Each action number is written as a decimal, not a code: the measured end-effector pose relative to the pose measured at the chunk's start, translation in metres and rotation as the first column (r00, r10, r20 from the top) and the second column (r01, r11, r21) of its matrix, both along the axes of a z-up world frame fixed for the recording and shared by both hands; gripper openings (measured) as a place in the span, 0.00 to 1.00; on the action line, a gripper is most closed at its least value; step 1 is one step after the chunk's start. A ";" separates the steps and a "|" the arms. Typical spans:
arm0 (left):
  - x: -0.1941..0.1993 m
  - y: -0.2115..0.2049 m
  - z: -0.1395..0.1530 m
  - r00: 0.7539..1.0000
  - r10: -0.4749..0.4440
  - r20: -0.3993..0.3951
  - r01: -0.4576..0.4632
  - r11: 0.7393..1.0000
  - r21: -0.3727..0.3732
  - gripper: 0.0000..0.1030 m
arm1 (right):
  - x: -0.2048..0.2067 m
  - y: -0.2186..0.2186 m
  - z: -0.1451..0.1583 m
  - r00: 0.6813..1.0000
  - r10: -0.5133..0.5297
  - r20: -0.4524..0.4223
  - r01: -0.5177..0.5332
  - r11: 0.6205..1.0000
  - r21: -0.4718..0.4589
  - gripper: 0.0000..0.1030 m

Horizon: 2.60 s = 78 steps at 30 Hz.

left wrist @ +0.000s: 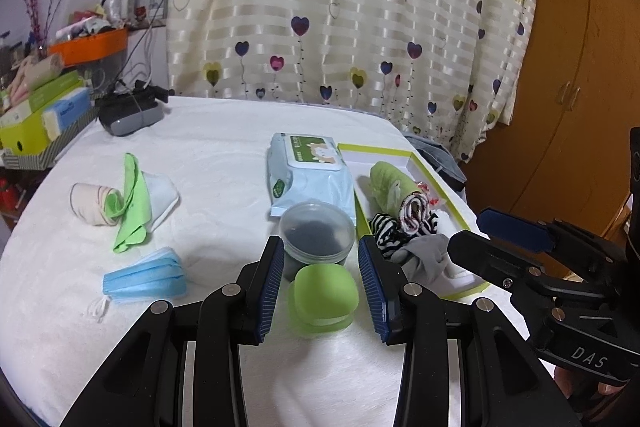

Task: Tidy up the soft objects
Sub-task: 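Move both tools back toward the blue mask and green cloth, then grasp the blue face mask with the right tool and lift it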

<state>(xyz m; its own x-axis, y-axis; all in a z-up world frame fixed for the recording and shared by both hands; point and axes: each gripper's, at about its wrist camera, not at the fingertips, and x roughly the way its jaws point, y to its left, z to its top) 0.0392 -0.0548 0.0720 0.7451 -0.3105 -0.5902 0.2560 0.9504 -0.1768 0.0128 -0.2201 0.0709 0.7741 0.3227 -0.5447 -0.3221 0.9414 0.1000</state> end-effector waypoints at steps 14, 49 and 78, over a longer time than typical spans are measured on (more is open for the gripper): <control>0.001 0.053 -0.016 0.995 0.093 -0.031 -0.094 0.995 -0.028 0.36 | 0.009 0.038 -0.008 0.996 0.088 -0.021 -0.089 0.996 -0.016 0.46; -0.002 0.194 -0.057 0.923 0.364 -0.124 -0.372 0.927 -0.046 0.41 | 0.063 0.179 -0.065 0.920 0.355 -0.167 -0.381 0.909 -0.169 0.46; 0.000 0.217 -0.057 0.920 0.370 -0.130 -0.381 0.921 -0.078 0.41 | 0.089 0.226 -0.080 0.897 0.381 -0.223 -0.438 0.829 -0.347 0.13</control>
<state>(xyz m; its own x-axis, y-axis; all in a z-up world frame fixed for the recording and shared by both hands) 0.0395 0.1623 0.0147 0.7505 -0.0816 -0.6559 -0.1430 0.9488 -0.2817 0.1023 0.0062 -0.0087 0.5243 0.3401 -0.7807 -0.6965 0.6987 -0.1633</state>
